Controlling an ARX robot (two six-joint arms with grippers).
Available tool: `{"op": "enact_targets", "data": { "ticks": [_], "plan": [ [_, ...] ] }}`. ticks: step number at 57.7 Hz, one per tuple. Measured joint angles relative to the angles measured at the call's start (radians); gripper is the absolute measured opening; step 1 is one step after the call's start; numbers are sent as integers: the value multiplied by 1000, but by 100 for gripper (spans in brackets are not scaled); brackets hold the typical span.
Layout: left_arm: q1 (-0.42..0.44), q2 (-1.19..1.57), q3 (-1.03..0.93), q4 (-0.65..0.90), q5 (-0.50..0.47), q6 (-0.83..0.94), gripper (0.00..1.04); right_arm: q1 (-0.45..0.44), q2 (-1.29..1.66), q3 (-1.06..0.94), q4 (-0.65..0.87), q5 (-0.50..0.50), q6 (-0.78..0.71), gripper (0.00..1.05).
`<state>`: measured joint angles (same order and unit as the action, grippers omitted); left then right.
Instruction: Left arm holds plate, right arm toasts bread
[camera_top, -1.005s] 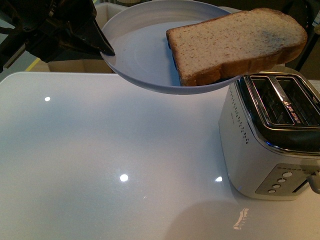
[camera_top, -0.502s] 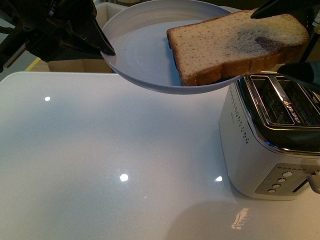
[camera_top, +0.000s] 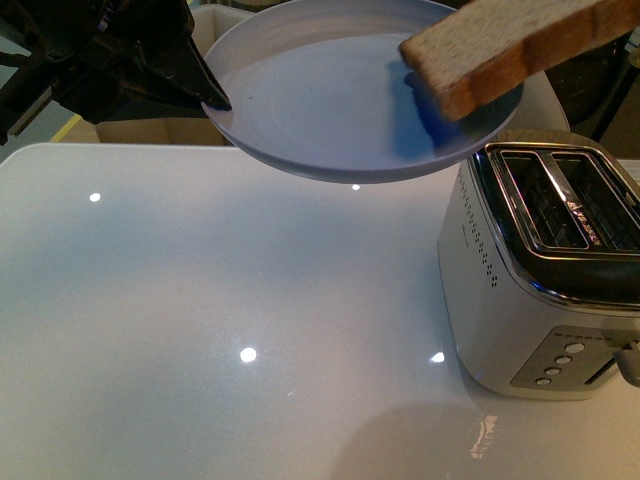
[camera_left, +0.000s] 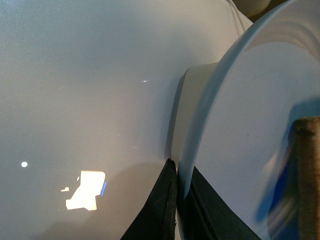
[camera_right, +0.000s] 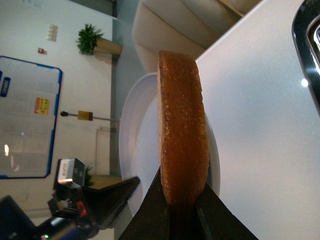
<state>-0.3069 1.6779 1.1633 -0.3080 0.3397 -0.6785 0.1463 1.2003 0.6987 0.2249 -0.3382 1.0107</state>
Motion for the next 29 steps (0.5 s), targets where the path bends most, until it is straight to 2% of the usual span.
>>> {"op": "enact_targets", "data": {
  "ticks": [6,12,18,29],
  "plan": [
    [0,0,0,0,0,0,3,-46,-40,36,-43,17,-31,3],
    [0,0,0,0,0,0,3,-85,-69,90,-106,76,-139,3],
    [0,0,0,0,0,0,3,-116,-69,129,-139,158,-343,3],
    [0,0,0,0,0,0,3,-131,-3,120,-131,229,-655,3]
  ]
}}
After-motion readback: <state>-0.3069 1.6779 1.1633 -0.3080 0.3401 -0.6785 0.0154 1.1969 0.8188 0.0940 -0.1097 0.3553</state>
